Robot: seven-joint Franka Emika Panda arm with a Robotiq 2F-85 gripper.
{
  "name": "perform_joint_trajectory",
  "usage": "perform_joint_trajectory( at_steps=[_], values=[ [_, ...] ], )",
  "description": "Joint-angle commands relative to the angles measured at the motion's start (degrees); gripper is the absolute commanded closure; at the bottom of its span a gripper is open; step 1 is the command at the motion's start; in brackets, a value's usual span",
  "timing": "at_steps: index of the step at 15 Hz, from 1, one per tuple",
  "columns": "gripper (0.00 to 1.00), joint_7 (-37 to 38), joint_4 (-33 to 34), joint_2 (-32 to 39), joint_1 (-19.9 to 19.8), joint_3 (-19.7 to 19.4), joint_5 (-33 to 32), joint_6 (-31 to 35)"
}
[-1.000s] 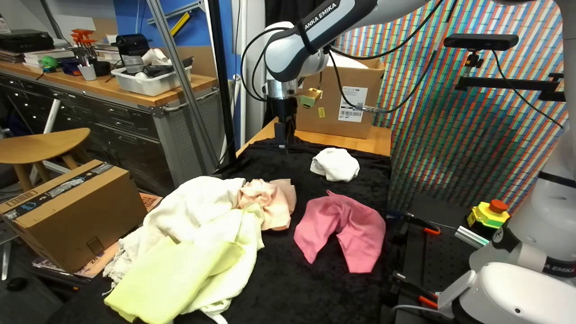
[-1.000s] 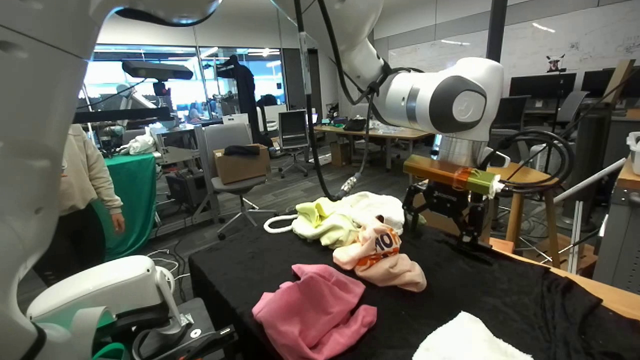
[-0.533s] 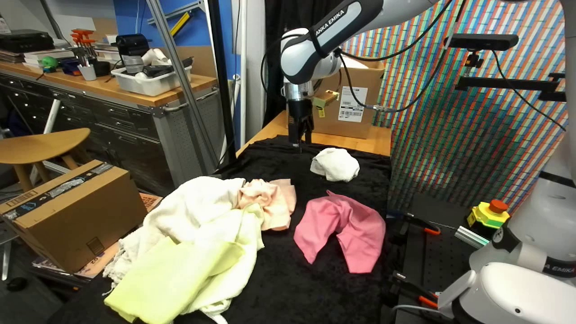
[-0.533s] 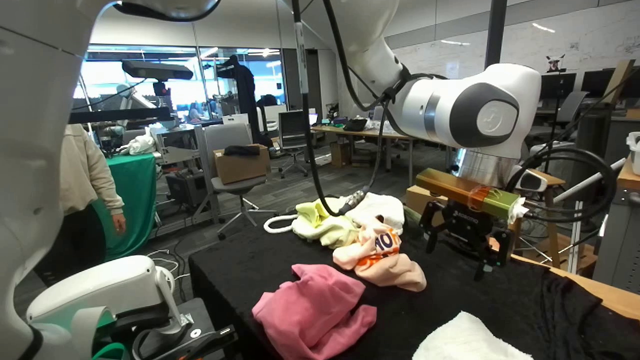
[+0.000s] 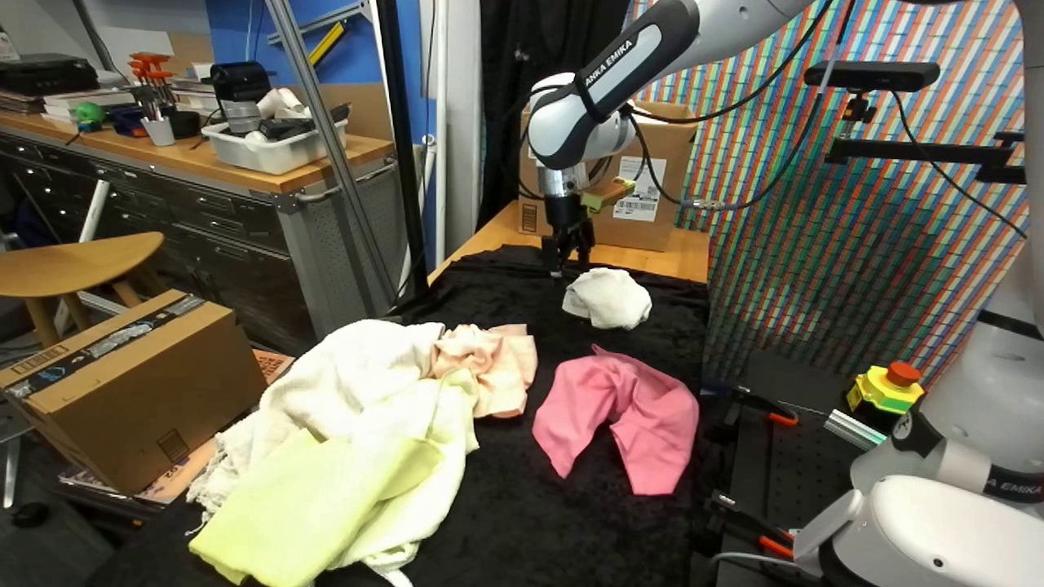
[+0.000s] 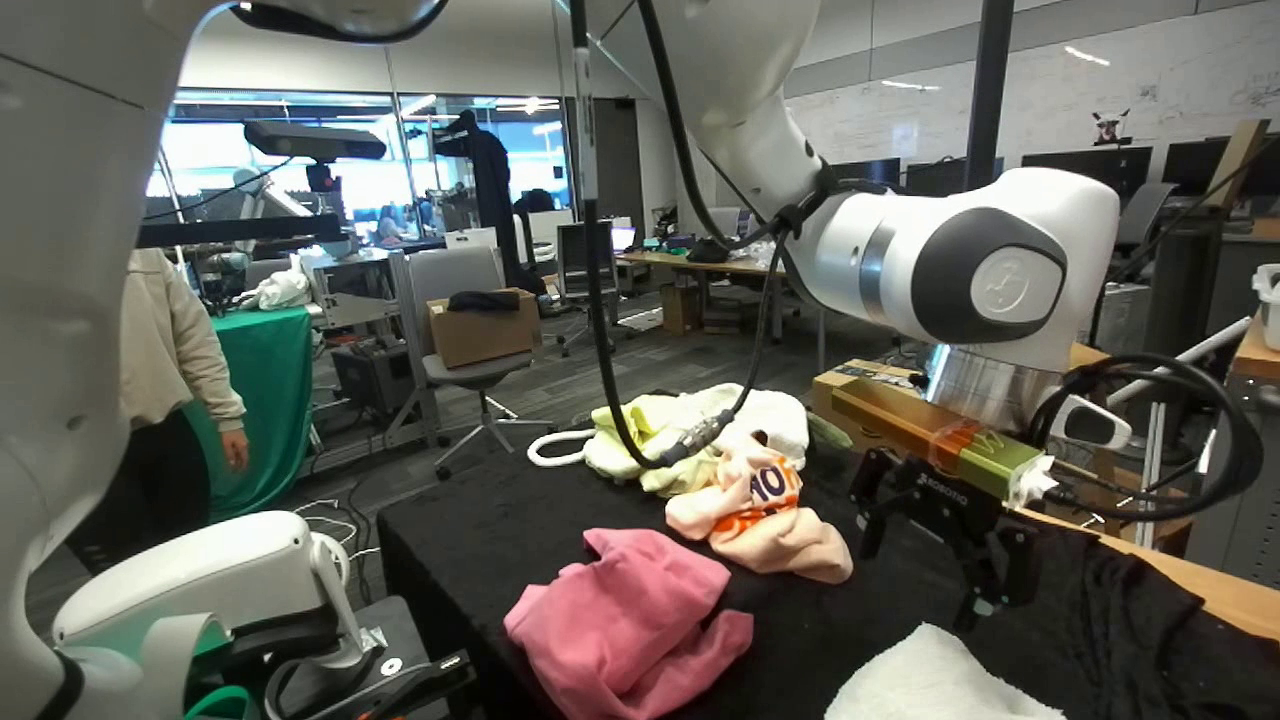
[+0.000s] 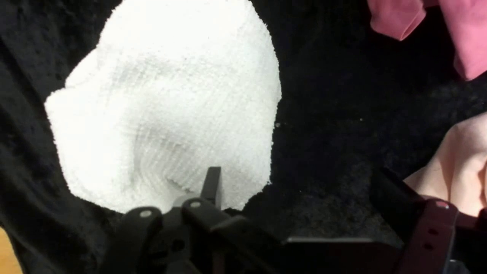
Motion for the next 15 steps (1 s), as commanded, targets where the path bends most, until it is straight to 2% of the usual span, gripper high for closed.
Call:
perform_joint_trajectory(
  at_steps=[1,8,15],
  values=[
    [0.00,3.73,-3.66,-1.41,0.16,-1.24,-0.62,4.36],
    [0.00,12.93,-6.87,0.19,1.40,-4.60,-4.78,14.27],
    [0.00,19.31,-7.65,1.44,2.30,-6.92,-9.13,16.87]
  ],
)
